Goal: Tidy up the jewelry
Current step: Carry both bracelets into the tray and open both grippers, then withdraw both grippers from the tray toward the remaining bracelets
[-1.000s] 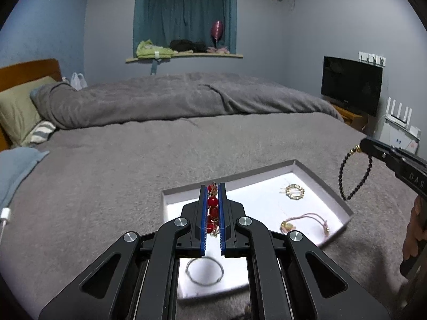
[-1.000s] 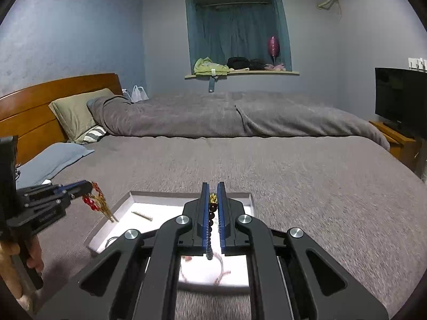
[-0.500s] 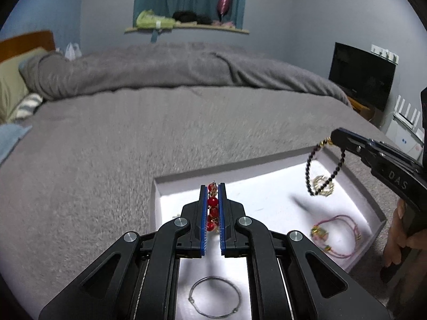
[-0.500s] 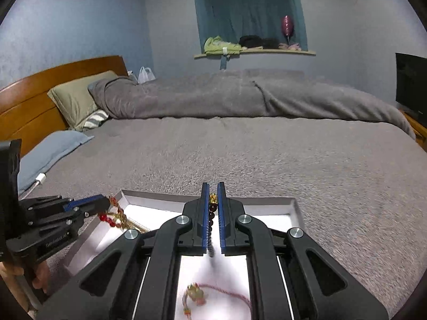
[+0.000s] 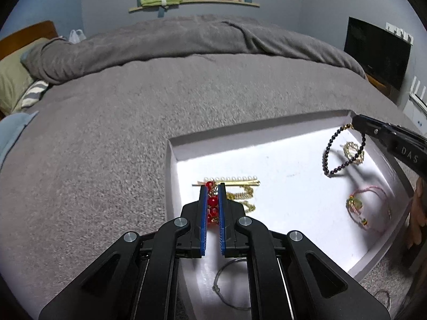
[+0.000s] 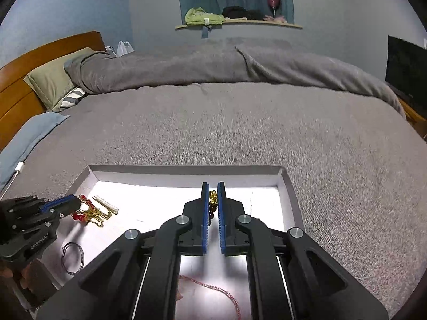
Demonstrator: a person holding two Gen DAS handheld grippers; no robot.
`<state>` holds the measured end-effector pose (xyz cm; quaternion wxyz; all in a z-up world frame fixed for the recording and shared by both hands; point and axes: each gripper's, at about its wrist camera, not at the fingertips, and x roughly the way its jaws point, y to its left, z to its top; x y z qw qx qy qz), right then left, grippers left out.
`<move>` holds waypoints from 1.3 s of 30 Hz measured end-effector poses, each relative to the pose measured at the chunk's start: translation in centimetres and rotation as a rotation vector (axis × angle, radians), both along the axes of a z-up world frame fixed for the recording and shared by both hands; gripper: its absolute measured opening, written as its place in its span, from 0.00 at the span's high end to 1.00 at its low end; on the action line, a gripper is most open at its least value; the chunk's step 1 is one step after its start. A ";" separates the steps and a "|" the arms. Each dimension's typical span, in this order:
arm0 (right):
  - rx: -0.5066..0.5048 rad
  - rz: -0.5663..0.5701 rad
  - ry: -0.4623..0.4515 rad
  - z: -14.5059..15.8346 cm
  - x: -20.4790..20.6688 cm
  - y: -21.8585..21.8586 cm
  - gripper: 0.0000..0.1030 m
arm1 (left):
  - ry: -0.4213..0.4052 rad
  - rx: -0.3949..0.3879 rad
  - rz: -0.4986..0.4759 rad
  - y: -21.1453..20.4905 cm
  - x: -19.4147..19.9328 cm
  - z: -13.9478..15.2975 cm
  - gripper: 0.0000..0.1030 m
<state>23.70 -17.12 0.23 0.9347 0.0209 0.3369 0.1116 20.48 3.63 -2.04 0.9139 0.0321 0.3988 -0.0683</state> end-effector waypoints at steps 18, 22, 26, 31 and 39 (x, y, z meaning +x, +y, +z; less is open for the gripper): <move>0.007 0.018 0.049 -1.3 0.2 0.4 0.94 | 0.020 0.026 -0.026 -0.9 0.0 -0.7 0.92; 0.029 0.017 0.038 -1.1 0.0 0.3 0.91 | 0.018 0.028 -0.011 -0.8 0.0 -0.6 0.74; 0.058 0.016 0.025 -0.5 -0.6 -0.3 0.82 | -0.002 0.034 -0.007 -0.9 -0.4 -0.1 0.73; 0.078 -0.018 -0.007 1.2 -2.0 -1.6 0.75 | -0.048 0.064 0.012 -1.2 -1.8 0.9 0.72; 0.057 -0.020 -0.037 2.8 -5.7 -2.2 0.75 | -0.087 0.080 0.037 -1.6 -4.2 2.0 0.72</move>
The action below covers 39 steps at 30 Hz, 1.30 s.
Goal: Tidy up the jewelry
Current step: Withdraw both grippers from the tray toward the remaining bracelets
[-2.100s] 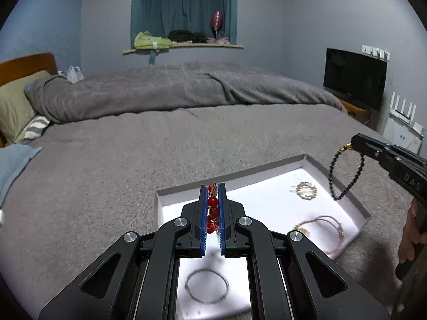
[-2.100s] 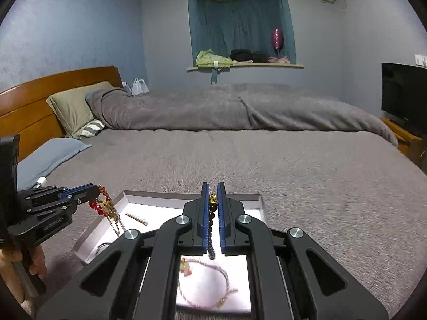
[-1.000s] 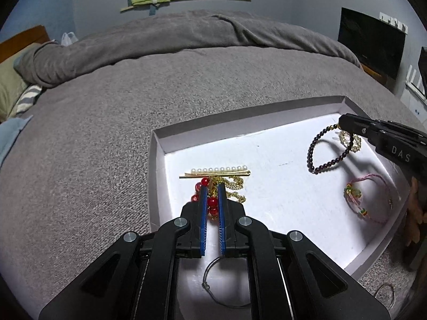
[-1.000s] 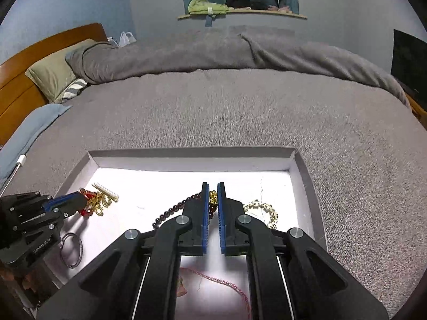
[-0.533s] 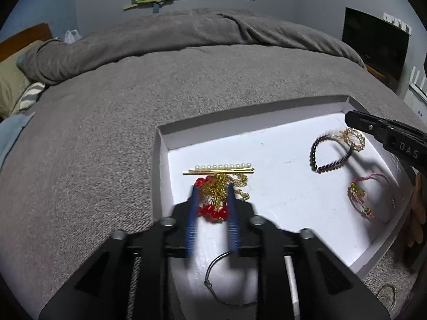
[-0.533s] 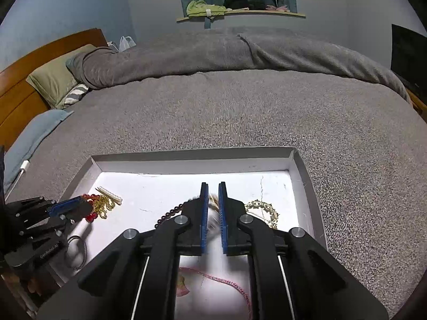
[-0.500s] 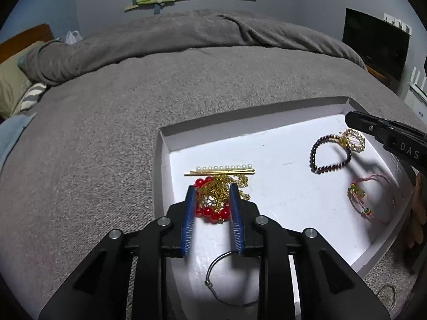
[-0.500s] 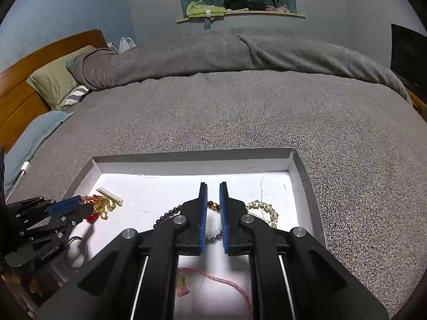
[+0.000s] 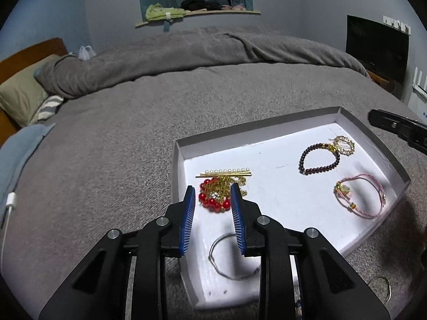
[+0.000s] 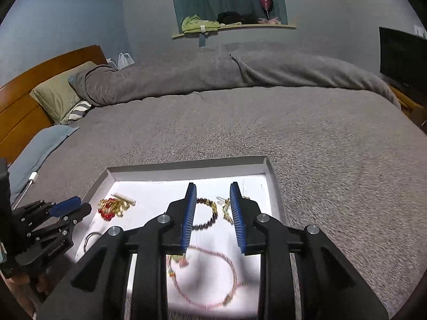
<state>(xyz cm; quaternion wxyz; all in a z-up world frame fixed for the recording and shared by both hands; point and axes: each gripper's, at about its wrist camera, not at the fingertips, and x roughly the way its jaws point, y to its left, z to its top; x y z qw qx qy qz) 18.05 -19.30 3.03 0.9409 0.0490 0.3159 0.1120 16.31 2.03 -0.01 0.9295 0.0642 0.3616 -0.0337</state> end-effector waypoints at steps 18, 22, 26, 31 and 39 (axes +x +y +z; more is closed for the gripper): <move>0.051 -0.022 -0.076 0.0 -10.3 -2.1 0.11 | -0.117 -0.071 0.078 1.1 -7.5 2.0 0.14; 0.049 -0.031 -0.058 -0.9 -11.4 -2.5 0.05 | -0.123 -0.067 0.107 1.4 -9.3 1.7 0.11; 0.048 -0.043 -0.042 -1.8 -12.4 -2.8 0.05 | -0.106 -0.082 0.101 1.4 -10.5 1.0 0.11; 0.062 -0.018 0.000 -3.1 -13.6 -2.9 0.05 | -0.083 -0.079 0.105 2.1 -12.0 0.0 0.10; 0.017 0.061 0.044 -4.5 -15.3 -1.8 0.05 | -0.030 -0.100 0.066 2.8 -14.2 -1.2 0.10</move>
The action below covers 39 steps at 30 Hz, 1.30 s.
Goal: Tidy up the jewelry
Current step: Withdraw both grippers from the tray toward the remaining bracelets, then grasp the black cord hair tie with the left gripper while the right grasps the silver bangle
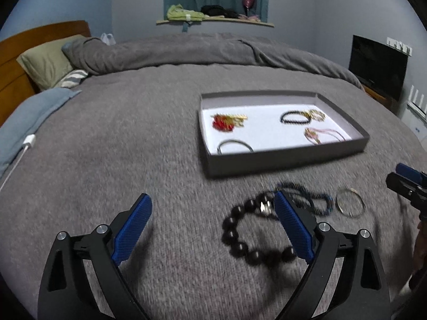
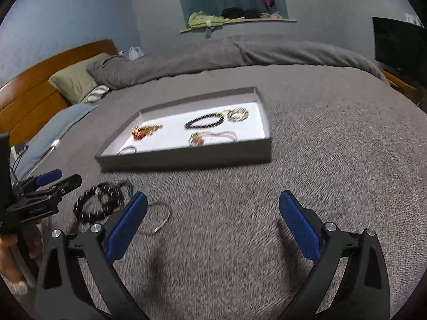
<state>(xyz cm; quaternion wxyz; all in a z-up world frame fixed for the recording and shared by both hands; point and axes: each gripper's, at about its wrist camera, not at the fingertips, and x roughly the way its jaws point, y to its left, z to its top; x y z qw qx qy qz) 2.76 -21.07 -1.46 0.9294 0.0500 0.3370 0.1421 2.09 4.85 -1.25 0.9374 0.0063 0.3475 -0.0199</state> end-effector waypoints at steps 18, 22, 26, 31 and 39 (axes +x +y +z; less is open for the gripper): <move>-0.120 0.168 0.026 -1.7 -1.2 4.7 0.05 | 0.030 -0.017 -0.085 -1.5 -0.7 -0.4 0.10; -0.140 0.188 0.010 -2.0 -1.2 5.4 0.05 | 0.041 -0.003 -0.075 -2.1 -0.5 0.1 0.12; -0.170 0.206 -0.005 -2.3 -1.0 6.3 0.09 | 0.022 0.017 -0.074 -2.5 -0.7 0.0 0.12; -0.155 0.201 0.034 -2.7 0.0 6.7 0.23 | 0.035 0.026 -0.076 -2.8 -0.3 -0.4 0.12; -0.117 0.196 0.054 -2.4 0.2 5.9 0.53 | 0.029 0.017 -0.096 -3.0 0.2 -0.5 0.13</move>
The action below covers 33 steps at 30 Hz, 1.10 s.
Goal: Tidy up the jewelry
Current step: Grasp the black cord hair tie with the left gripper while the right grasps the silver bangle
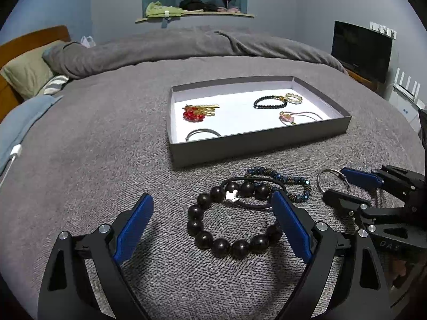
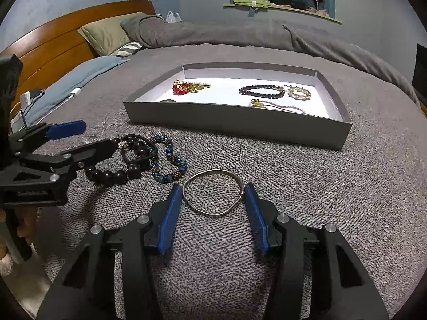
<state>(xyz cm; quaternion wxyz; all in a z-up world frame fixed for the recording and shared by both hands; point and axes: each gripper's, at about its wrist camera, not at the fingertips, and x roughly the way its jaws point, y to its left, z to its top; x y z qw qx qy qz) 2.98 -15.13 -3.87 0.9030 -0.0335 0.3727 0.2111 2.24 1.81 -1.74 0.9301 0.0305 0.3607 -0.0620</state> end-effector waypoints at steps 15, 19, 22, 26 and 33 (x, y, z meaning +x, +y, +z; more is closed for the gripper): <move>0.055 -0.030 0.027 0.5 0.1 -1.6 0.53 | 0.029 -0.015 -0.082 -1.7 1.1 -1.3 0.59; 0.062 -0.031 0.033 0.5 0.2 -1.8 0.53 | 0.040 0.019 -0.086 -1.9 1.5 -2.1 0.64; 0.064 -0.034 0.034 0.5 0.2 -1.9 0.53 | 0.041 0.016 -0.086 -1.7 1.5 -2.1 0.66; 0.065 -0.034 0.034 0.6 0.3 -1.8 0.53 | 0.035 0.034 -0.081 -1.4 1.6 -2.2 0.76; 0.064 -0.032 0.028 0.7 0.2 -1.7 0.53 | 0.017 0.062 -0.082 -1.3 1.7 -2.2 0.84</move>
